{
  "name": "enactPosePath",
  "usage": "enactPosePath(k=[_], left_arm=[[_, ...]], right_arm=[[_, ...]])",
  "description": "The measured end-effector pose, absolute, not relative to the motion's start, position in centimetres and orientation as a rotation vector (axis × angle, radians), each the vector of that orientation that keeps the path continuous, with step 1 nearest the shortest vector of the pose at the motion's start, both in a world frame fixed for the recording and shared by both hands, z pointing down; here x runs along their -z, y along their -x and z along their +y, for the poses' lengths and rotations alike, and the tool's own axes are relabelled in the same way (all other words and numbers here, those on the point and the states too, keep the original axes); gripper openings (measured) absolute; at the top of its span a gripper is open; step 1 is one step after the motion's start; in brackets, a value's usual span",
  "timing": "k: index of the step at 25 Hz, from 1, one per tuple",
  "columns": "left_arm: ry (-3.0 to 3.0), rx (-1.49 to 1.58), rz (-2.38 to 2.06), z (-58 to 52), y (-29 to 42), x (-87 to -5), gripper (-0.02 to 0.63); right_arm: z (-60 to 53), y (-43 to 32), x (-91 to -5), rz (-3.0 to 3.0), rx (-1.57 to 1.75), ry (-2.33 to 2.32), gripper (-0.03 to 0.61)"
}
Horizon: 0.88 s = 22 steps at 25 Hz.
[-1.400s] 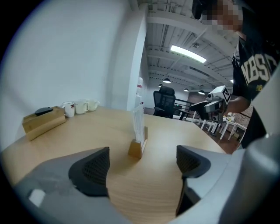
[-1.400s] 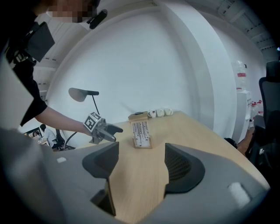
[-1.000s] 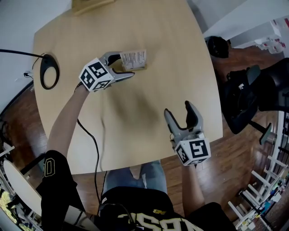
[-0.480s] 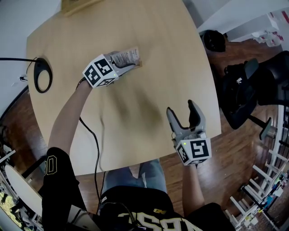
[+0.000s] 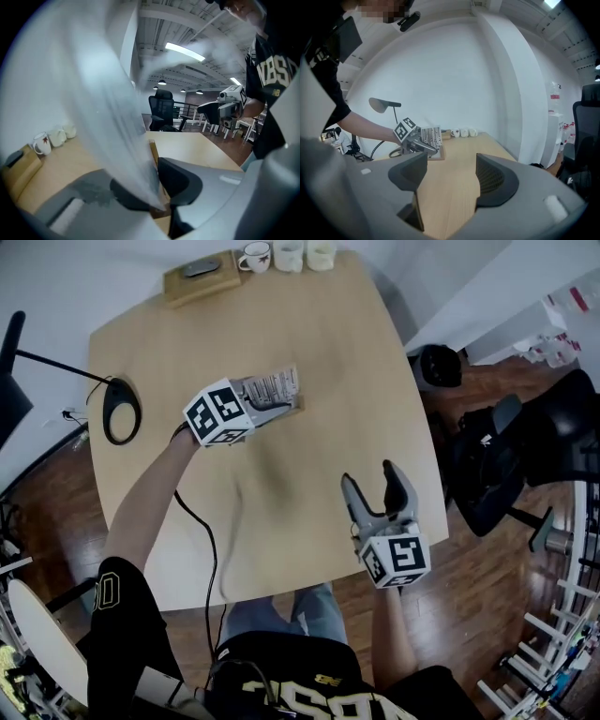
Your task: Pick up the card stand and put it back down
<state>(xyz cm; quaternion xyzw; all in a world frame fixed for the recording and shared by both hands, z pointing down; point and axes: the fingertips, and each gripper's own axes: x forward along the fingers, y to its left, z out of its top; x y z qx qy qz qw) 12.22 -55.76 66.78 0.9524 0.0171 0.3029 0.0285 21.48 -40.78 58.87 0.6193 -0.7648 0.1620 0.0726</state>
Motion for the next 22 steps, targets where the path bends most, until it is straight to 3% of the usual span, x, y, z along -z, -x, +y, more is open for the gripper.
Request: enactPosePath(k=[14, 22], left_arm=[[-3.061, -0.819, -0.509, -51.0, -3.5, -43.2, 0.051], [-2.988, -0.578, -0.964, -44.5, 3.5, -36.8, 0.051]], right_arm=[[-41.7, -14.6, -44.4, -2.558, -0.237, -1.841, 0.325], [-39.5, -10.0, -39.6, -2.664, -0.133, -1.767, 0.325]])
